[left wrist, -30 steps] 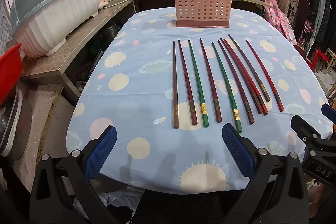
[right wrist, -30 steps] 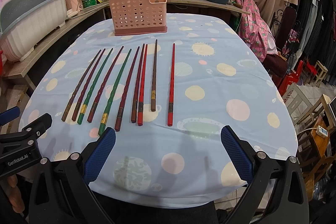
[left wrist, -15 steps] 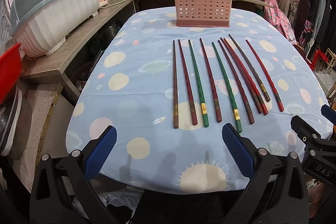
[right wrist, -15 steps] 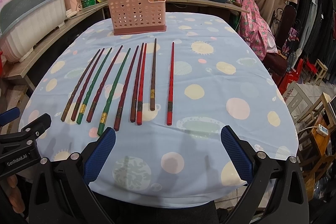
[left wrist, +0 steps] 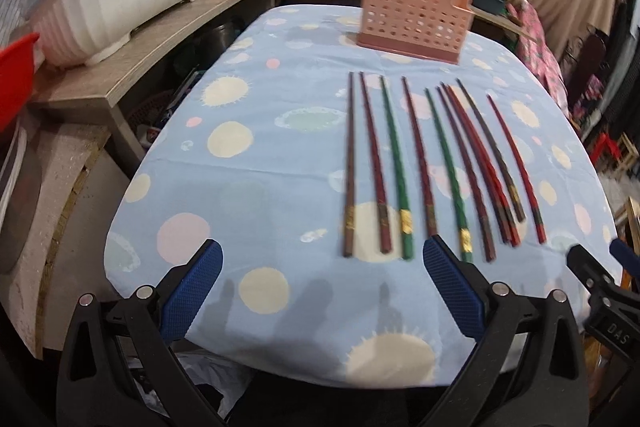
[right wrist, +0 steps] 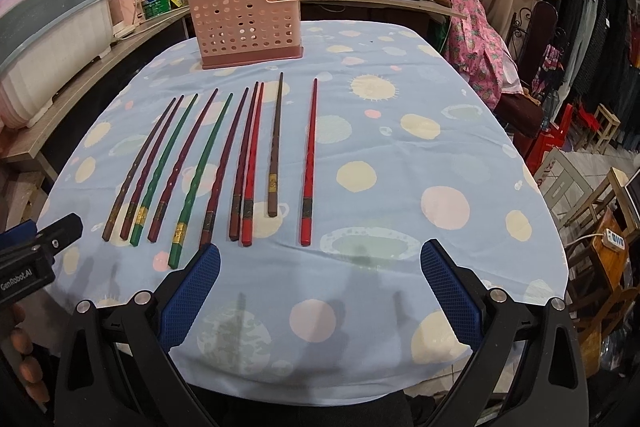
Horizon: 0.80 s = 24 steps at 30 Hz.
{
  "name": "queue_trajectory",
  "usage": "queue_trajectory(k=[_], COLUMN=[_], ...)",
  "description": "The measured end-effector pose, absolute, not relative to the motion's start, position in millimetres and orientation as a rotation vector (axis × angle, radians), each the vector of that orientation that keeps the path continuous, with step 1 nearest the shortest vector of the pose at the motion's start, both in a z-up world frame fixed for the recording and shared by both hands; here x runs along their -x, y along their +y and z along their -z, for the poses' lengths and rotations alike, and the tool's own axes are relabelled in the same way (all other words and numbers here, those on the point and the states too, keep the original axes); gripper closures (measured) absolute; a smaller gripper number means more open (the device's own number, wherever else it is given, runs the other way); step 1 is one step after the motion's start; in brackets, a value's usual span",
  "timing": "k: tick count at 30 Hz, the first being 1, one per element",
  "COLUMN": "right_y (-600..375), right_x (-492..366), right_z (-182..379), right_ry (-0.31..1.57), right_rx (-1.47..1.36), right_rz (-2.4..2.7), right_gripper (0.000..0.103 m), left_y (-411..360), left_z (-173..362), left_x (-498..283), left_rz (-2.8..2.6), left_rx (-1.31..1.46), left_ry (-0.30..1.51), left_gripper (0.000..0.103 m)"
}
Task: Organize utensils
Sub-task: 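Close left tool on a dark brown chopstick while right tool grasps a red chopstick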
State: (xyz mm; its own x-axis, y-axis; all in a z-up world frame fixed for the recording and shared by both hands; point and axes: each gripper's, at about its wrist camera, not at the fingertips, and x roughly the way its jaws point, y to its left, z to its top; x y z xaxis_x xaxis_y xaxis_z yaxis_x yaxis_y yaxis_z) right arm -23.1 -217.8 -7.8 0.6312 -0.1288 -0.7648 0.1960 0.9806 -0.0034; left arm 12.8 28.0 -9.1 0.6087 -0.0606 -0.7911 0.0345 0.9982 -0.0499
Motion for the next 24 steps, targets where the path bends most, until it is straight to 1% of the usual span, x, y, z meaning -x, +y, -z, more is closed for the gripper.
queue_trajectory(k=[11, 12, 16, 17, 18, 20, 21, 23, 24], right_y=[-230.6, -231.2, -234.6, -235.2, -235.7, -235.8, -235.6, -234.2, -232.9], right_x=[-13.1, -15.5, -23.9, -25.6, -27.2, -29.6, -30.6, -34.0, -35.2], right_z=[23.3, 25.0, 33.2, 35.1, 36.9, 39.1, 39.9, 42.6, 44.2], right_ry=[0.888, 0.892, 0.916, 0.922, 0.929, 0.936, 0.938, 0.945, 0.951], right_rx=[-0.093, -0.096, -0.11, -0.115, -0.118, -0.12, -0.119, -0.115, -0.113], right_rz=[0.193, 0.191, 0.183, 0.18, 0.175, 0.167, 0.162, 0.149, 0.142], right_gripper=[0.007, 0.008, 0.021, 0.024, 0.028, 0.039, 0.041, 0.048, 0.054], left_y=[28.4, 27.7, 27.4, 27.1, 27.4, 28.0, 28.2, 29.5, 29.3], left_z=[39.0, 41.4, 48.8, 49.7, 51.0, 53.0, 54.0, 55.0, 54.6], left_x=[-52.6, -53.8, -57.2, -57.9, -58.7, -60.0, -60.7, -61.4, -61.5], left_rz=[0.018, 0.019, 0.025, 0.027, 0.03, 0.029, 0.034, 0.045, 0.048], left_rx=[-0.05, -0.057, -0.059, -0.057, -0.057, -0.054, -0.049, -0.031, -0.028], left_ry=[0.955, 0.96, 0.978, 0.983, 0.989, 0.998, 1.006, 1.015, 1.016], left_gripper=[0.007, 0.008, 0.011, 0.015, 0.019, 0.022, 0.027, 0.029, 0.031])
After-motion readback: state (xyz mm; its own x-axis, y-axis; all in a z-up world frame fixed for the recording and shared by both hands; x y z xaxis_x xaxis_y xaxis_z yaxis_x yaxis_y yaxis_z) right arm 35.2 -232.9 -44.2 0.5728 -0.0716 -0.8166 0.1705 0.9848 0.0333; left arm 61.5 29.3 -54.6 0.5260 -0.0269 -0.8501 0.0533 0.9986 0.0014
